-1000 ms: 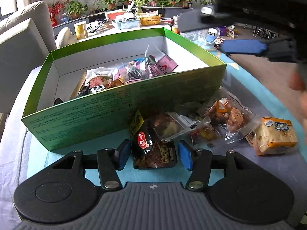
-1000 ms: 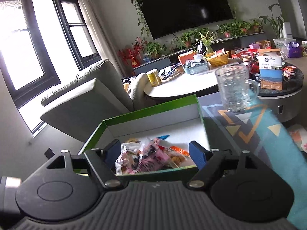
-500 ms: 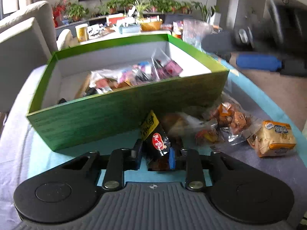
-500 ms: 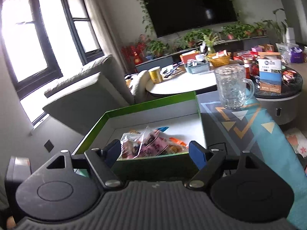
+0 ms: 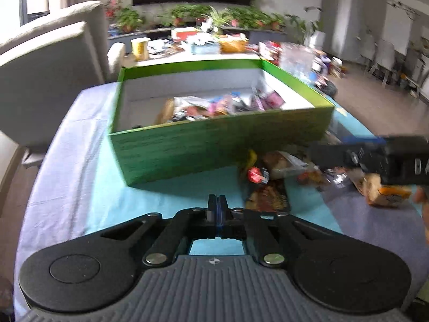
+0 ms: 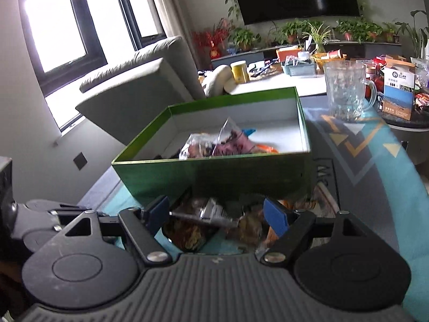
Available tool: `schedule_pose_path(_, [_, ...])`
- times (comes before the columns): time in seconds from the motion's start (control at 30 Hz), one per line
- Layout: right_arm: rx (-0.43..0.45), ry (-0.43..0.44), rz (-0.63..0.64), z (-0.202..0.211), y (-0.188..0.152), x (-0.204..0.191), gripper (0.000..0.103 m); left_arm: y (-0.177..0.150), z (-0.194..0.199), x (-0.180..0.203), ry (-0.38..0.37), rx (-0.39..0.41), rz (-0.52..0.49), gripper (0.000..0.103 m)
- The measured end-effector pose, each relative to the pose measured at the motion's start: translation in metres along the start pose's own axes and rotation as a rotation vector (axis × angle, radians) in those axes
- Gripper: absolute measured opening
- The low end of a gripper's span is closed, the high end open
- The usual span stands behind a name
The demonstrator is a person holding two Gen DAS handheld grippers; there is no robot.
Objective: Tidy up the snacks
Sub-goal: 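Reach the left tool to the red-labeled snack bag while the right tool returns to the pile, then grasp the red-labeled bag with the left tool while the right tool grasps a clear jerky bag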
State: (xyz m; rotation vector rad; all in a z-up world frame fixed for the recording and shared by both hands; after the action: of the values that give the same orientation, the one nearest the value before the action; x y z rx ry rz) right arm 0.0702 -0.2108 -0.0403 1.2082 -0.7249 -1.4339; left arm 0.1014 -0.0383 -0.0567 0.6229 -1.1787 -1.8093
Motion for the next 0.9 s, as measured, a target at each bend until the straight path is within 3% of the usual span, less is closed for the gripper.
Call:
schedule_pose_path(0.2, [-0.025,0.001,0.014,-0.001,-0.007,-0.005,0.082,0.008,0.007,0.001,-0.035,0.061,-0.031,0.002])
schedule_pose_path(0.23, [-0.026,0.002,0.02,0.0,-0.007,-0.006,0.082,0.007,0.006,0.004,-0.043,0.064,-0.044,0.01])
schedule_pose_path(0.27, [-0.028,0.002,0.025,0.0,-0.008,-0.007,0.082,0.007,0.004,0.008,-0.049,0.059,-0.061,0.025])
schedule_pose_path(0.33, [-0.033,-0.001,0.032,0.0,-0.01,-0.008,0.082,0.005,0.001,0.016,-0.063,0.062,-0.084,0.033])
schedule_pose_path(0.5, [-0.038,-0.012,0.032,0.001,-0.011,-0.006,0.082,0.004,-0.01,0.028,-0.1,0.063,-0.096,0.029])
schedule_pose_path(0.53, [-0.035,-0.014,0.025,0.002,-0.01,-0.005,0.082,0.005,-0.013,0.028,-0.091,0.063,-0.093,0.009])
schedule_pose_path(0.57, [-0.035,-0.014,0.022,0.003,-0.01,-0.004,0.082,0.005,-0.017,0.027,-0.084,0.059,-0.089,0.0])
schedule_pose_path(0.9, [-0.038,0.013,0.063,-0.007,-0.011,-0.008,0.082,0.014,0.013,-0.004,-0.009,0.105,-0.059,0.0])
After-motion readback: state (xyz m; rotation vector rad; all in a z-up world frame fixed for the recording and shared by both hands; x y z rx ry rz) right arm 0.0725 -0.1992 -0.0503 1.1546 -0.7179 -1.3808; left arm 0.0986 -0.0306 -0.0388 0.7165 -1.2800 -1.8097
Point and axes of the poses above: each gripper's, at about its wrist camera, not at the fingertips, and z roughly against the way its jaws point, x to its right, y to its top, the point moved 3 cm from there along -z, roughly the way its jaws point, and after that the axes turned 15 degrees about x, right-handed, at the moved point
